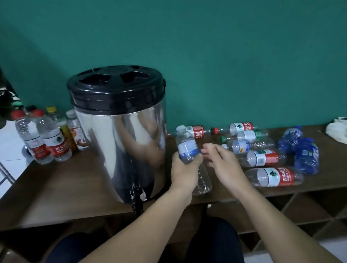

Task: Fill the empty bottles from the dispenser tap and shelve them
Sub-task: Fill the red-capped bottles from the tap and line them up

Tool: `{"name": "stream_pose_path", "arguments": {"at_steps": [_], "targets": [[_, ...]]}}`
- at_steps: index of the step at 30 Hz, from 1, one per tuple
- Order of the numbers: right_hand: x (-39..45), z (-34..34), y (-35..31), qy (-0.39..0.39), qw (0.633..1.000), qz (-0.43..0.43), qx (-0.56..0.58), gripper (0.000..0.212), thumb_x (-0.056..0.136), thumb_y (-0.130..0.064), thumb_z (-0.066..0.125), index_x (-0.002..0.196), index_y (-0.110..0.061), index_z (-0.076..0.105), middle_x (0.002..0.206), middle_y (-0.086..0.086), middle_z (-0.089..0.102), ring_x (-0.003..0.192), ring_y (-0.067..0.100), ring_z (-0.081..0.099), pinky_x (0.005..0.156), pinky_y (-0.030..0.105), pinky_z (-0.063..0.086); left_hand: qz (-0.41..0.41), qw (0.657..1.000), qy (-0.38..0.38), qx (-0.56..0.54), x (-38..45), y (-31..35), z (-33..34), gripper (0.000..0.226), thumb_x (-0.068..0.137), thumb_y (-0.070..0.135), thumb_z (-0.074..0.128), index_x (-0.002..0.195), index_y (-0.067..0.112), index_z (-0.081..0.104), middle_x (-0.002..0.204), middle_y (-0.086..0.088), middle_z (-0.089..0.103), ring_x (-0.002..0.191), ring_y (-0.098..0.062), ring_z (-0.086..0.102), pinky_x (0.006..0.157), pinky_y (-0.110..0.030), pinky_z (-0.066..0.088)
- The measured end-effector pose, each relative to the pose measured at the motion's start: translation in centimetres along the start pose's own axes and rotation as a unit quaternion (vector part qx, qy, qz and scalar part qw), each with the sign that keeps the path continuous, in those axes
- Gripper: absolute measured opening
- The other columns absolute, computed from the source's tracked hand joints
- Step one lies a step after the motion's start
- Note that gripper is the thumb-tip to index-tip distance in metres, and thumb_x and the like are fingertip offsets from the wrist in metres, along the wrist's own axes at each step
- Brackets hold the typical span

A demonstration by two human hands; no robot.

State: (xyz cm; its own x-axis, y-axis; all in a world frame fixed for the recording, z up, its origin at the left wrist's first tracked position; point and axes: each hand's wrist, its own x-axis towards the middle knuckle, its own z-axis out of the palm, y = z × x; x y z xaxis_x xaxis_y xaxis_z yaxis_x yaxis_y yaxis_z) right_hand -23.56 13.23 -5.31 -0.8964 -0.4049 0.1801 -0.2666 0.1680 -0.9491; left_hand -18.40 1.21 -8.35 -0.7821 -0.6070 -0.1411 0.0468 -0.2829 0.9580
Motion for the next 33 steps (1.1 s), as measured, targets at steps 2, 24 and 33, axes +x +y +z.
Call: {"name": "stream_pose_path", "arguments": {"at_steps": [2,24,33], "targets": [[-1.1,0.3,-1.3,-0.019,1.000,-0.006,-0.024,0.029,0.109,-0.053,0.060,0.132,-0.039,0.071,0.122,-0.018,0.077,0.113,-0.004,0.071,0.101,0.032,0.058,0.030,0.999,-0.037,0.027,-2.7,0.0,-1.8,0.039,0.097,0.025,0.088,0.127,0.033,0.065,0.114,0.004,0.080,0.105,-0.016,0.079,0.096,-0.039,0.065],[-7.7,6.1,-4.3,-0.018,0.909,-0.038,-0.415,0.076,0.104,-0.078,0.042,0.068,-0.012,0.054,0.061,0.003,0.062,0.061,0.027,0.063,0.061,0.044,0.052,0.133,0.960,-0.124,0.213,-11.4,-7.1,-16.1,0.060,0.095,0.023,0.090,0.143,0.043,0.059,0.115,0.015,0.077,0.109,-0.005,0.074,0.095,-0.018,0.056],[-6.6,5.8,-2.8,-0.128,0.887,-0.055,-0.441,0.075,0.112,-0.060,0.045,0.054,-0.012,0.039,0.049,0.002,0.040,0.048,0.021,0.043,0.054,0.039,0.036,0.183,0.934,-0.142,0.273,-11.3,-8.9,-18.0,0.066,0.098,0.022,0.085,0.154,0.038,0.054,0.123,0.016,0.075,0.114,-0.004,0.072,0.101,-0.023,0.056]]}}
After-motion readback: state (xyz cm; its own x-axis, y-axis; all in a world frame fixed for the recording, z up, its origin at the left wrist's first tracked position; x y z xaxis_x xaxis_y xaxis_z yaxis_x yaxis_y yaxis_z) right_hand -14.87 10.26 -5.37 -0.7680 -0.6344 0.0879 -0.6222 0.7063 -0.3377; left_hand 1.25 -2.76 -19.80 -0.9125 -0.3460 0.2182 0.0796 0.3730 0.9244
